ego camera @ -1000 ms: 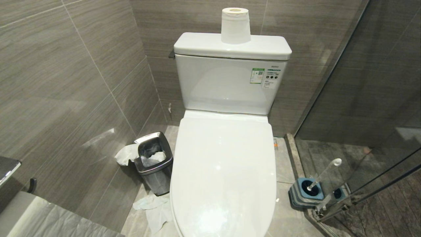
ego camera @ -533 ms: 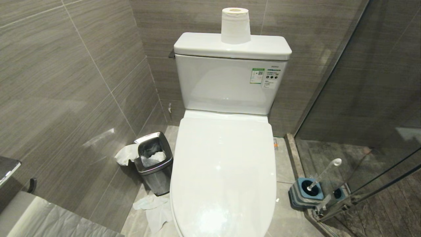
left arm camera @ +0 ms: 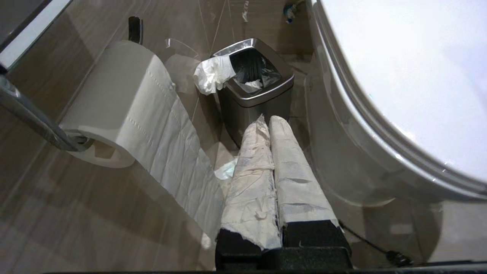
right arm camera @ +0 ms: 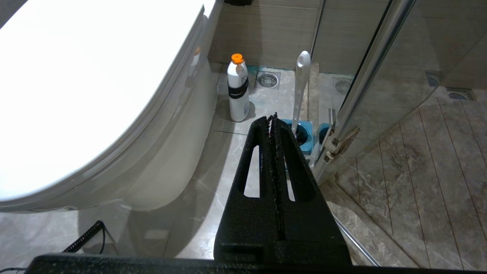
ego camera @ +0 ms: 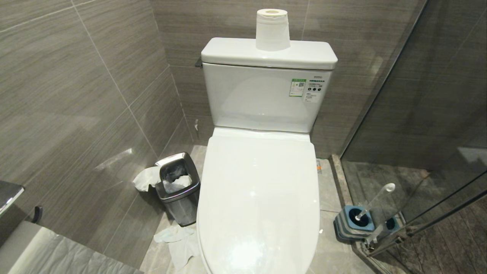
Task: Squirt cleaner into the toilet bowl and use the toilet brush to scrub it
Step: Use the left hand to lift the toilet lid slightly
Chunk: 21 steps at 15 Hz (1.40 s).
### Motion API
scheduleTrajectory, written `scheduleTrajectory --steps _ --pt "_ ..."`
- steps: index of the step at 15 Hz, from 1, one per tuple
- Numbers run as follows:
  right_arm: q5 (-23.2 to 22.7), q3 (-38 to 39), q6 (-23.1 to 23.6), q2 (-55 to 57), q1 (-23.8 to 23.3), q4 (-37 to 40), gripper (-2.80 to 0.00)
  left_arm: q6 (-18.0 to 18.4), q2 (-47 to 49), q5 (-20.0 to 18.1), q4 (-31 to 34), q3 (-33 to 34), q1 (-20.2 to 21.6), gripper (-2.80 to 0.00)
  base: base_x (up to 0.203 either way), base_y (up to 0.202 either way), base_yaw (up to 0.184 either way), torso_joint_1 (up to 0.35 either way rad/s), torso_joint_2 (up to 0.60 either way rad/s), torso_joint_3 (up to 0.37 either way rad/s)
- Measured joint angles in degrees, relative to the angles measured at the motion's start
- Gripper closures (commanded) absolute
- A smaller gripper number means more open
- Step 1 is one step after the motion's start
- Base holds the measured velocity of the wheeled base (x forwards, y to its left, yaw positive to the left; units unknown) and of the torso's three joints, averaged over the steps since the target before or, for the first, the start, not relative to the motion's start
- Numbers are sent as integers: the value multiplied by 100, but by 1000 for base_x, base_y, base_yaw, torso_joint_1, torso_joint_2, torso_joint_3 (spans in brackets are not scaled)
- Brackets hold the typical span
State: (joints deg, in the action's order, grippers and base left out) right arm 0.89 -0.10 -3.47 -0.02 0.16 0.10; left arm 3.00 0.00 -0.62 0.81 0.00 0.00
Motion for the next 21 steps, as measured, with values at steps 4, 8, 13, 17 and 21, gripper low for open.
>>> scheduleTrajectory --steps 4,8,13,17,21 --pt "-1 0 -2 0 0 1 0 939 0 -280 -21 0 0 0 0 0 0 0 0 0" --pt "-1 0 -2 0 0 -2 0 859 0 -269 -30 0 0 0 0 0 0 0 0 0" --pt "-3 0 -2 0 0 -1 0 -280 0 62 -37 0 0 0 0 0 0 0 0 0" --pt "-1 0 0 0 0 0 0 -300 0 62 -39 0 0 0 0 0 0 0 0 0" --pt "-1 0 0 0 0 1 0 -300 0 62 -38 0 0 0 0 0 0 0 0 0"
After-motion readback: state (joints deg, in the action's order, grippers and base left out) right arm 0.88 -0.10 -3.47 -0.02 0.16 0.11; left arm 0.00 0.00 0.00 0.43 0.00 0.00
